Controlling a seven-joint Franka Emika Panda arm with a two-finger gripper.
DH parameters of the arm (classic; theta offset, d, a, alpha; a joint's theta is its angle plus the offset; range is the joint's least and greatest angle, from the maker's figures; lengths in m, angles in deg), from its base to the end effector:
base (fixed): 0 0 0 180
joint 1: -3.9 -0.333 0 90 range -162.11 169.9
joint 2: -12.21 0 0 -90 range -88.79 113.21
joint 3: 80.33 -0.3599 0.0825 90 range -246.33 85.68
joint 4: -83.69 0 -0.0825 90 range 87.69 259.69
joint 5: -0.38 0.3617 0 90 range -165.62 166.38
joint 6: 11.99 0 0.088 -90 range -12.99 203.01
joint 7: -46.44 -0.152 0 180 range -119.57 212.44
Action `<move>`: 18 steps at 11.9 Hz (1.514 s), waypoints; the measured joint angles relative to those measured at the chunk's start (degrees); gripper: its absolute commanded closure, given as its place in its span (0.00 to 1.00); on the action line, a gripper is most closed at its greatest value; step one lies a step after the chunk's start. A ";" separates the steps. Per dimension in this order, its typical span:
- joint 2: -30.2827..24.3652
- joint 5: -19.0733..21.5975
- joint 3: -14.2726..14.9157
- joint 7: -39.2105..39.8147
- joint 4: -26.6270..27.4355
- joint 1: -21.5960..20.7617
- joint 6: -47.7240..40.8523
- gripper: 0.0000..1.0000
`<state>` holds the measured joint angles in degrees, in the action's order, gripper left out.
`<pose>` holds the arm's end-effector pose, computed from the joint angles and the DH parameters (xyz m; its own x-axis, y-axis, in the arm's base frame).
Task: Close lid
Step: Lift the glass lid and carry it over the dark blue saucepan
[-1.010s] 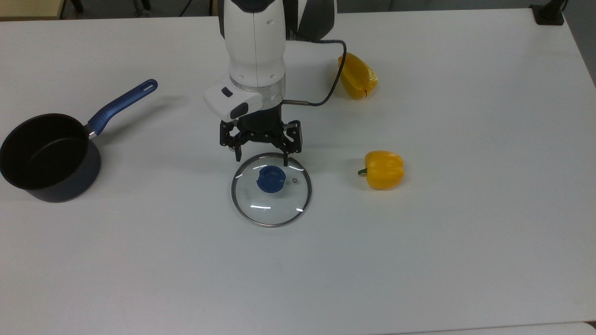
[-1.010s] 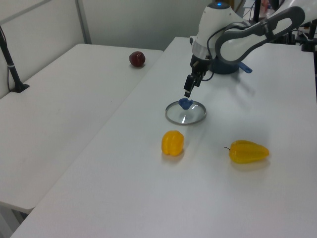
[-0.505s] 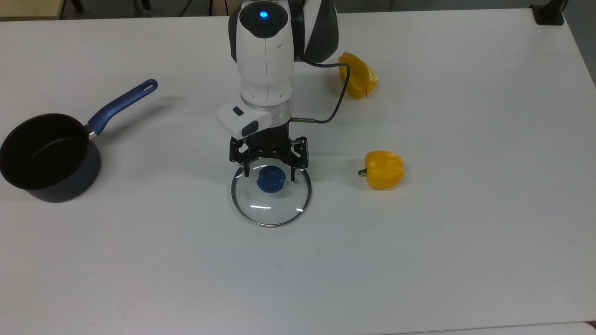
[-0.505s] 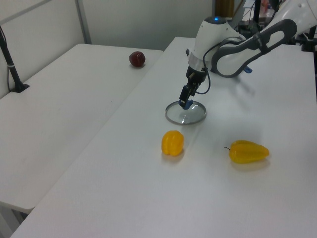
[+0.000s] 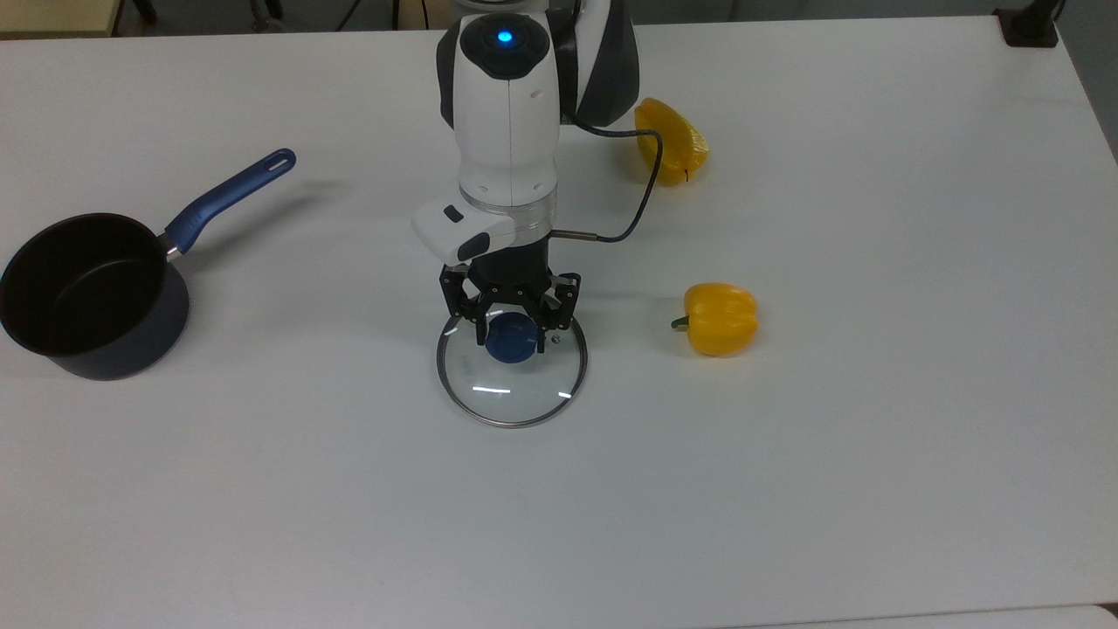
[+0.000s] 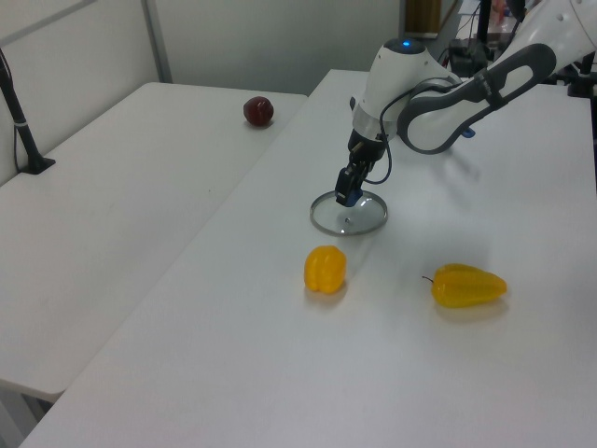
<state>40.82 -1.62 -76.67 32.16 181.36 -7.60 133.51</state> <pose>0.7108 0.1035 0.3480 0.9401 -0.0739 0.3329 -0.0698 -0.9973 -0.0242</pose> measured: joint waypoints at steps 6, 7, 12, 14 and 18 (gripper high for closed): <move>-0.22 -1.89 0.08 -0.49 -0.29 0.07 -0.41 0.64; -0.80 -1.89 0.16 -0.56 -0.53 0.18 -1.74 0.64; -5.31 -1.89 1.55 -3.17 -8.34 3.77 -17.03 0.64; -5.68 -1.89 1.91 -3.14 -12.29 9.55 -18.81 0.64; -5.54 -1.86 2.07 0.88 -14.77 21.24 -18.82 0.63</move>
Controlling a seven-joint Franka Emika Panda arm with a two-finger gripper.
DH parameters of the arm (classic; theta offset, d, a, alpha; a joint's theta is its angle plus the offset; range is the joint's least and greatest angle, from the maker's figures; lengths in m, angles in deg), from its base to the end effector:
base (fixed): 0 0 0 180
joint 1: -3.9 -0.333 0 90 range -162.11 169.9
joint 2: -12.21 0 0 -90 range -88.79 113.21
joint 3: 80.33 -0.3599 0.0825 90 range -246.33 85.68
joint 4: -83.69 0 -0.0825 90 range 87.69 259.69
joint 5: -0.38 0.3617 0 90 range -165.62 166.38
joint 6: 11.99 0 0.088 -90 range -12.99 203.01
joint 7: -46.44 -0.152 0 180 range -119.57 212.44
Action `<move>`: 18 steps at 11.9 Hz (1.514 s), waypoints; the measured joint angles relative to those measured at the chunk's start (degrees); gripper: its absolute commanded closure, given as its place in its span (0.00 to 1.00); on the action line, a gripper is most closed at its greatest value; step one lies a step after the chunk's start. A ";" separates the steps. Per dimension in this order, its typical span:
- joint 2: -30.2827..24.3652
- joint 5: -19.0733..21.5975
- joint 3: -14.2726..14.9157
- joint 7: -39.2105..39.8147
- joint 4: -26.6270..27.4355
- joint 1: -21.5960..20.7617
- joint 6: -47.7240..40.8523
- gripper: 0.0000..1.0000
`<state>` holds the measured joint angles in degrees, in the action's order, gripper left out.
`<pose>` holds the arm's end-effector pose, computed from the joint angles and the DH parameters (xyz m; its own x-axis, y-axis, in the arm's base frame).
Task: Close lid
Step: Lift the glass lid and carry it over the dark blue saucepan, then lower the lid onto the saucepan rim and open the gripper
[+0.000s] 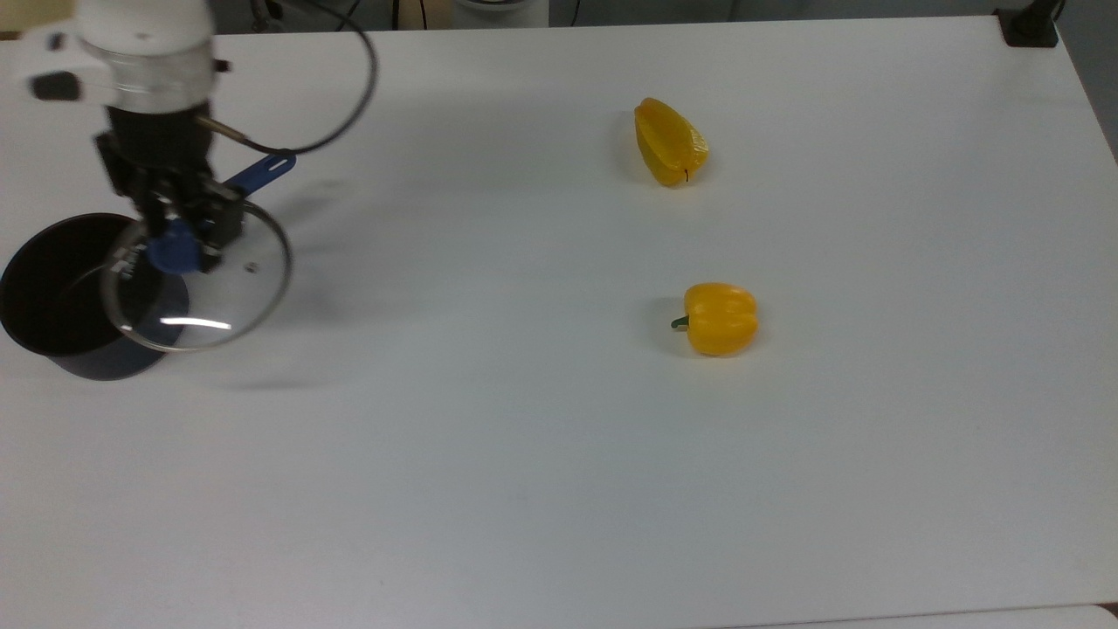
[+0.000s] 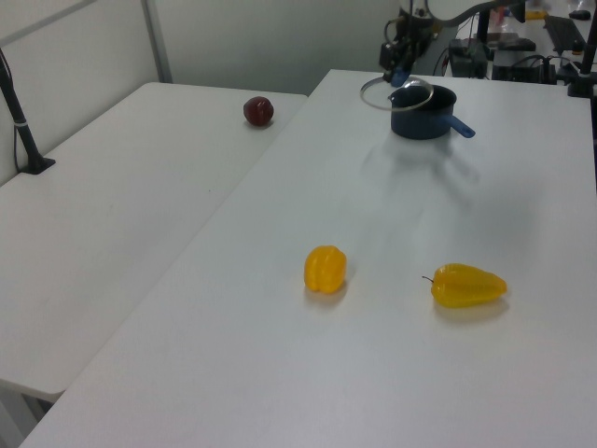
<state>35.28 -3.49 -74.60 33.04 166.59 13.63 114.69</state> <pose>0.6990 -0.1854 0.5020 0.8360 -0.4082 0.3667 -0.4455 -0.8951 0.0195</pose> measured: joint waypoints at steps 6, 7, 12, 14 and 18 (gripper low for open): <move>3.97 5.96 -0.13 11.74 -0.58 10.43 6.78 0.63; 5.00 5.98 -0.17 12.00 -0.61 11.16 8.03 0.63; 7.31 8.19 -0.48 13.91 -0.75 13.27 9.14 0.63; 7.61 8.43 -0.99 14.11 -0.98 13.24 9.14 0.62; 7.68 8.45 -1.63 14.11 -1.04 12.49 9.14 0.61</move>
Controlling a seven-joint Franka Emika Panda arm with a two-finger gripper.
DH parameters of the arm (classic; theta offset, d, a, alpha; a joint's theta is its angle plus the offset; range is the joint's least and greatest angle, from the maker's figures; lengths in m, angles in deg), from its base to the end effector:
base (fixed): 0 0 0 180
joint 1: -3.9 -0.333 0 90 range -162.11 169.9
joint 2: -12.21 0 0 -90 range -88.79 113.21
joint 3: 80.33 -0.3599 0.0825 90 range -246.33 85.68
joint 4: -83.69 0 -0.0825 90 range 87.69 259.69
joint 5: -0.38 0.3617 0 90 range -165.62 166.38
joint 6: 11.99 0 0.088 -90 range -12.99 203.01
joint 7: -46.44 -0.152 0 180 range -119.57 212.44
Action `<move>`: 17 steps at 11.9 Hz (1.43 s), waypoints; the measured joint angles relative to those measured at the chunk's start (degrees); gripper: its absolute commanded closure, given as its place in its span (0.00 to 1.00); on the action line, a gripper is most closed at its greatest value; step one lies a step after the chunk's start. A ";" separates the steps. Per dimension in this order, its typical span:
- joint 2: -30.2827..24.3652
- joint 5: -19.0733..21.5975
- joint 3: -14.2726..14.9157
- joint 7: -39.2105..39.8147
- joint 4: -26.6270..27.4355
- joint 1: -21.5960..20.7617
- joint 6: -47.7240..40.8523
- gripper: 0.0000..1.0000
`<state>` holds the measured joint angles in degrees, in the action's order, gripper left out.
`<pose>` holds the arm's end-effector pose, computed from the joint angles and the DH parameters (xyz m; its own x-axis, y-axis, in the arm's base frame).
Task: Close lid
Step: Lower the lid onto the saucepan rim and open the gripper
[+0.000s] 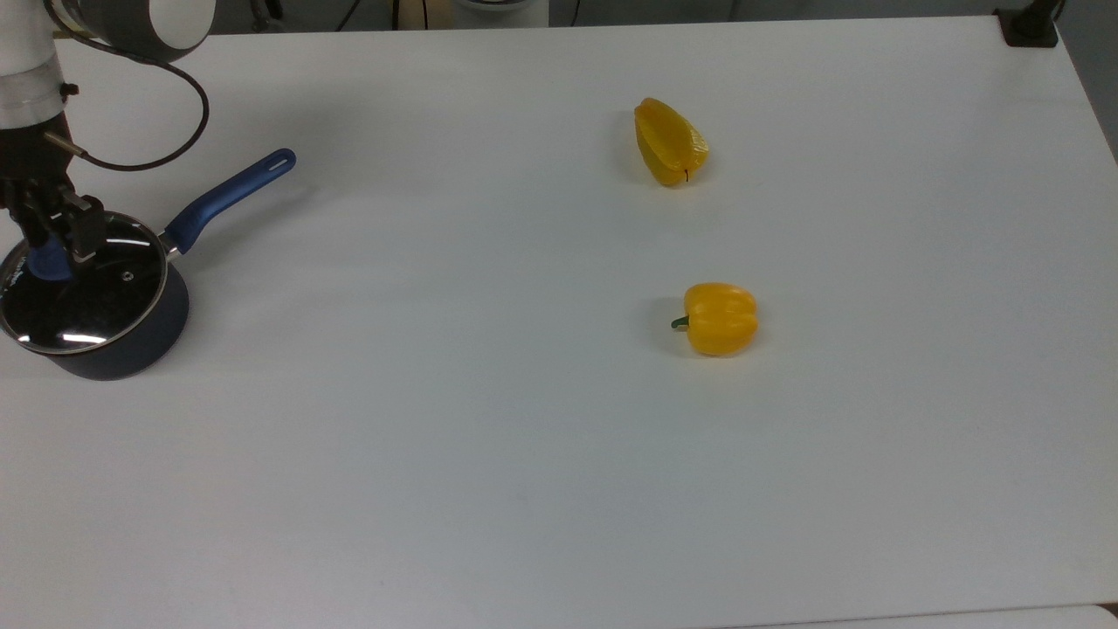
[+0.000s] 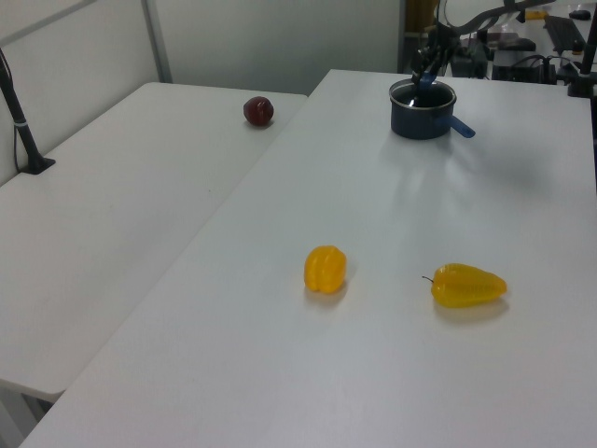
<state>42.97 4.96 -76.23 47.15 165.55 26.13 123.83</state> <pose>0.6887 -0.3244 0.4329 0.8137 -0.4264 0.3951 -0.4516 -0.8917 -0.0323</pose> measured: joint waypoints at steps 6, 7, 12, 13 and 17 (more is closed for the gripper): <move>0.12 0.00 0.00 0.11 -0.07 0.17 0.00 0.59; 0.20 0.00 0.00 0.13 -0.06 0.28 0.00 0.57; 0.34 0.00 0.00 0.16 -0.06 0.39 0.00 0.00; 0.34 0.00 0.00 0.18 -0.05 0.40 0.00 0.00; -0.01 -0.05 0.00 0.40 -0.35 0.24 0.00 0.00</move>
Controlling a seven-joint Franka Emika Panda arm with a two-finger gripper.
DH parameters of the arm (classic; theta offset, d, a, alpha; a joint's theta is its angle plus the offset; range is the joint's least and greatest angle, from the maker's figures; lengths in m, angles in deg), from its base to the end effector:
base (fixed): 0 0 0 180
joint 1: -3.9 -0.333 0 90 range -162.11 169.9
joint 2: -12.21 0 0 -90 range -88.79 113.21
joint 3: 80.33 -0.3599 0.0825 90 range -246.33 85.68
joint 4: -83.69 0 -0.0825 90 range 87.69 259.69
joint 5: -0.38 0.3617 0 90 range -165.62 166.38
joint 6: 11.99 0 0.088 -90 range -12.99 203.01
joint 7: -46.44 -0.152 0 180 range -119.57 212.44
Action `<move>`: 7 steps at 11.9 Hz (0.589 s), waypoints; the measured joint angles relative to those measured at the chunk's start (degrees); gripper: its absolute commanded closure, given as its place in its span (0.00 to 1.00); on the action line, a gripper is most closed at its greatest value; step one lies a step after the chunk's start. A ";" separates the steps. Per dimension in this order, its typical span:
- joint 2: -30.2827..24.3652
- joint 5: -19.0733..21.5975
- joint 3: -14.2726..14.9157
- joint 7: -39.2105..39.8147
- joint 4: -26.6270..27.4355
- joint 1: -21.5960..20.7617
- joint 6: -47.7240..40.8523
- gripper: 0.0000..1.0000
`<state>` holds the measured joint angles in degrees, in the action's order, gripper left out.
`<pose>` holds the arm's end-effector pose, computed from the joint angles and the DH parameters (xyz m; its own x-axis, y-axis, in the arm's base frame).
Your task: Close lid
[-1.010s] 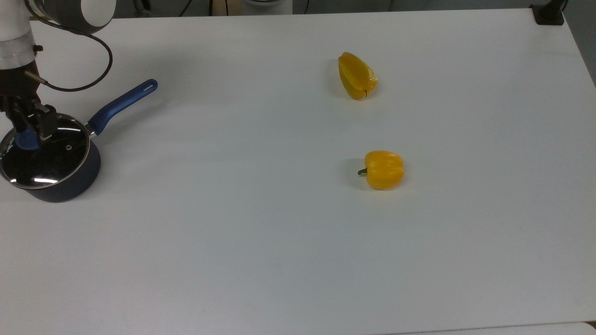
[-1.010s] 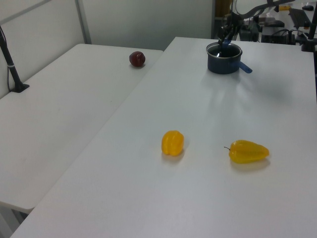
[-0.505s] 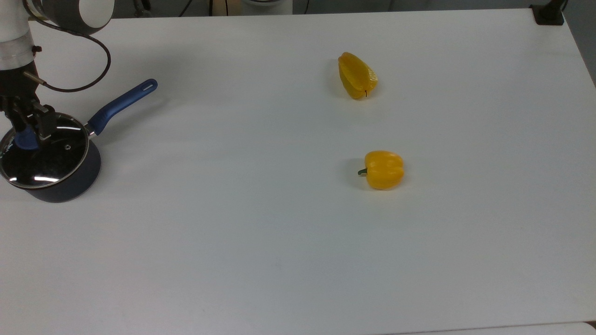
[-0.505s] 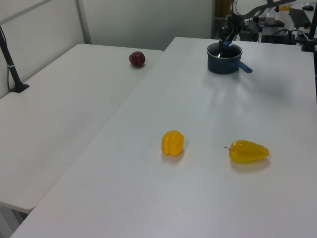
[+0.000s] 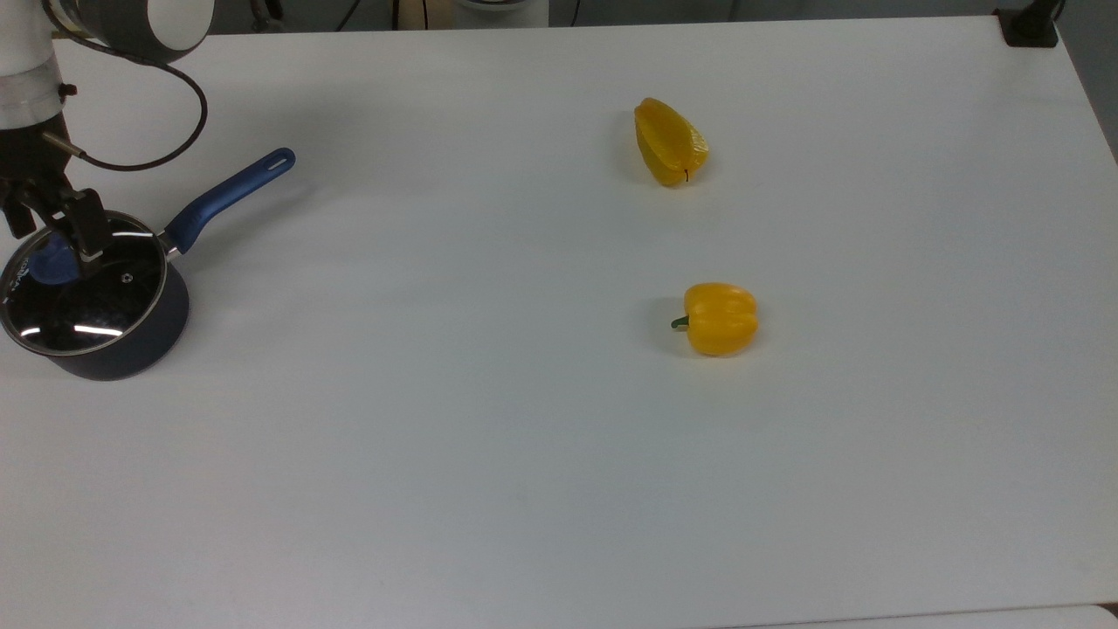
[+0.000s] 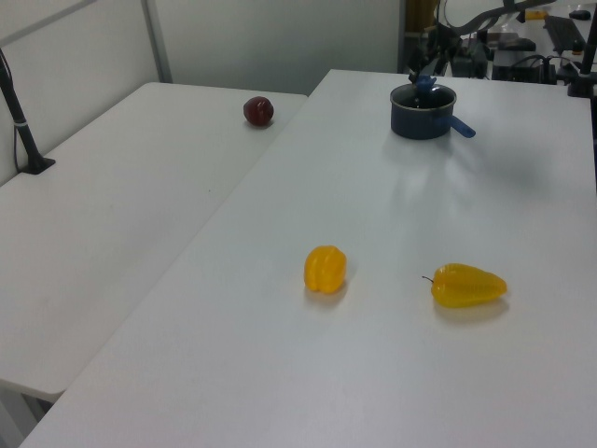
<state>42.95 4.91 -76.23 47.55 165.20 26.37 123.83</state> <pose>0.6883 -0.3277 0.4362 0.8131 -0.4217 0.4013 -0.4490 -0.8931 -0.0289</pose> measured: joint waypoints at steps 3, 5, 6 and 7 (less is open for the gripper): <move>-3.94 -3.65 -0.08 0.36 -0.08 -1.65 -4.37 0.00; -8.65 -5.60 -0.25 0.38 0.01 -5.64 -13.79 0.00; -10.97 -5.93 -0.35 0.38 0.06 -8.39 -18.46 0.00; -13.42 -6.25 -0.43 0.36 0.09 -11.68 -23.62 0.00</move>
<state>29.54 -1.35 -76.66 47.91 165.29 14.69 100.21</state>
